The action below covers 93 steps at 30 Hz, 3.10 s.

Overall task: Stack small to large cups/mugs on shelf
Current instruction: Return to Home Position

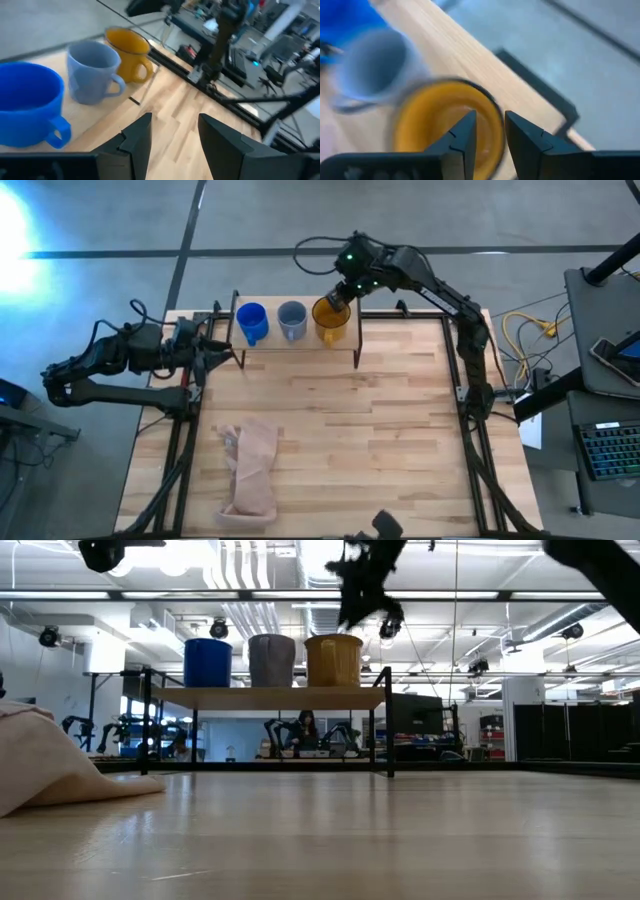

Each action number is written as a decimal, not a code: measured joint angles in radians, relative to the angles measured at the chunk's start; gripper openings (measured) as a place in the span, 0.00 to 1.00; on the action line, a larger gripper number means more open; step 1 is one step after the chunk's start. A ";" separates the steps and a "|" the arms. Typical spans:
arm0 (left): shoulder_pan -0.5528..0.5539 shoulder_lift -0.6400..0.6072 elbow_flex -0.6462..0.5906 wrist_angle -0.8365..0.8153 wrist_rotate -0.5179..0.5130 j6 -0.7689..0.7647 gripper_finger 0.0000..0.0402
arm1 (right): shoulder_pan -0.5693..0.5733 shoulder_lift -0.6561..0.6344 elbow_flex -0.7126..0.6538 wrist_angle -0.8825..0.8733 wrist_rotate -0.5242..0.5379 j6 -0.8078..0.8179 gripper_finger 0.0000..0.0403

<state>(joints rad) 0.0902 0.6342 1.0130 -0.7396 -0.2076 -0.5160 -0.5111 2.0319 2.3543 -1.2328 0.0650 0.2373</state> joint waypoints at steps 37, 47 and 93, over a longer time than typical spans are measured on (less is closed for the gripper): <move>0.000 -0.604 -0.596 0.741 0.375 0.188 0.36 | 0.554 -0.437 -0.810 1.015 -0.195 0.094 0.17; 0.000 -0.594 -0.694 0.722 0.460 0.184 0.36 | 0.553 -0.783 -1.329 1.433 -0.156 0.099 0.19; 0.000 -0.601 -1.004 0.911 0.333 0.051 0.36 | 0.519 -1.270 -2.310 2.149 -0.037 0.226 0.17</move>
<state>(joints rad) 0.0902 0.0330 0.0090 0.1713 0.1253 -0.4652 0.0078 0.7617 0.0444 0.9166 0.0280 0.4633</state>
